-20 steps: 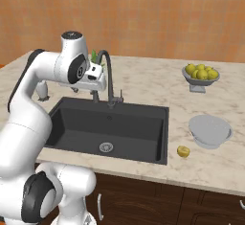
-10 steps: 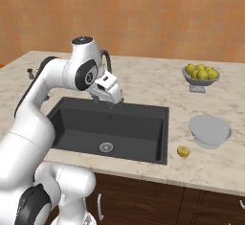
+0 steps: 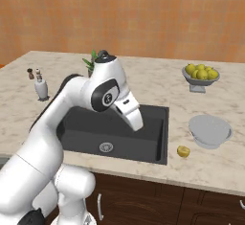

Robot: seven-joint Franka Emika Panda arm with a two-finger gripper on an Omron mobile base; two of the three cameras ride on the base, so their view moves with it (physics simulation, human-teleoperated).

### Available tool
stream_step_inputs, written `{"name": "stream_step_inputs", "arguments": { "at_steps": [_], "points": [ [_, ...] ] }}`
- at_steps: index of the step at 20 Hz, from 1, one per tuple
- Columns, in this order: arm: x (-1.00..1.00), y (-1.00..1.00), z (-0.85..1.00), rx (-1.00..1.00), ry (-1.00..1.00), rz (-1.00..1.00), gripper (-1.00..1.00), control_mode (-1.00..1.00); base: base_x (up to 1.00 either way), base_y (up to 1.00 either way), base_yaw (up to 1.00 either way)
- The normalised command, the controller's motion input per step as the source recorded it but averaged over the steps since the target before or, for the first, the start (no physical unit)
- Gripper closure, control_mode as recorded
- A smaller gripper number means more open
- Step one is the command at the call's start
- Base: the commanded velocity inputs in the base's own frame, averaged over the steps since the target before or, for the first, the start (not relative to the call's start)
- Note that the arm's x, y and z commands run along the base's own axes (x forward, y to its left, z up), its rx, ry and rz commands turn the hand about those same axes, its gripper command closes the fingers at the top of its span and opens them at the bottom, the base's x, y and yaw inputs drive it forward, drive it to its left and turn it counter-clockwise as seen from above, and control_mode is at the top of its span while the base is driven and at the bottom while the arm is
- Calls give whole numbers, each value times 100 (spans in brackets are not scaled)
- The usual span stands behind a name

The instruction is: Put the colander in the sink, put the kiwi in the colander, and turn on the sink faucet and pour water over the colander.

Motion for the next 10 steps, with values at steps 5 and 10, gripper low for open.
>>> {"name": "stream_step_inputs", "arguments": {
  "at_steps": [5,10],
  "points": [
    [-9,-100,-25,0,0,-28,-100,-100,0,0,0],
    [0,-100,-18,8,0,-12,-100,-100,0,0,0]
  ]
}}
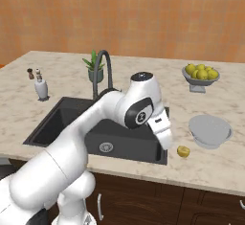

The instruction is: Put the colander in the sink, put the kiwi in the colander, and turn on the sink faucet and pour water over the colander.

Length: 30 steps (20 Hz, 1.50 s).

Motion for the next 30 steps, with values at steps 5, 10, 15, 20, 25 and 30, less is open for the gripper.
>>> {"name": "stream_step_inputs", "arguments": {
  "at_steps": [5,10,15,20,25,30],
  "points": [
    [20,-100,-16,12,0,-8,-100,-100,0,0,0],
    [62,-75,-36,11,-9,-1,-100,-100,0,0,0],
    [70,-57,-40,9,-7,0,-100,-100,0,0,0],
    [69,-62,-22,12,-1,0,-100,-100,0,0,0],
    [54,-58,-10,13,0,0,-100,-100,0,0,0],
    [42,-66,-3,18,0,0,-100,-100,0,0,0]
  ]
}}
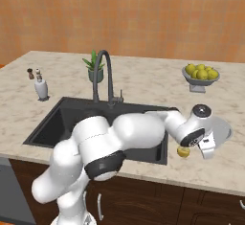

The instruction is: Put the colander in the sink, put the kiwi in the colander, and turn on the sink faucet and pour water over the colander.

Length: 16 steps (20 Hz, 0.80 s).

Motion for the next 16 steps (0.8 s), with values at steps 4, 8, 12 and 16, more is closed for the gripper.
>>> {"name": "stream_step_inputs", "arguments": {
  "at_steps": [4,8,12,16],
  "points": [
    [36,-61,17,24,-4,0,-100,-100,0,0,0],
    [26,-36,4,13,-6,0,-100,-100,0,0,0],
    [49,-11,-19,1,-4,-1,-100,-100,0,0,0],
    [61,-1,-37,0,0,0,-100,-100,0,0,0]
  ]
}}
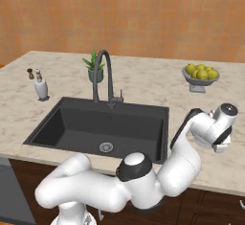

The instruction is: Put the colander in the sink, put the kiwi in the colander, and turn on the sink faucet and pour water over the colander.

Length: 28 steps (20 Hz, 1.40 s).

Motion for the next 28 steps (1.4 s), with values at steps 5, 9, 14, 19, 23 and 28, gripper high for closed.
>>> {"name": "stream_step_inputs", "arguments": {
  "at_steps": [5,9,14,19,23,28],
  "points": [
    [6,0,-80,-9,12,-1,-100,-100,0,0,0],
    [14,16,-81,-12,18,-1,100,-100,0,0,0],
    [29,19,-66,-4,13,0,100,-100,0,0,0],
    [36,15,-19,12,4,0,100,-100,0,0,0],
    [50,69,0,3,0,-4,100,-100,0,0,0],
    [35,90,50,0,18,-2,100,-100,0,0,0]
  ]
}}
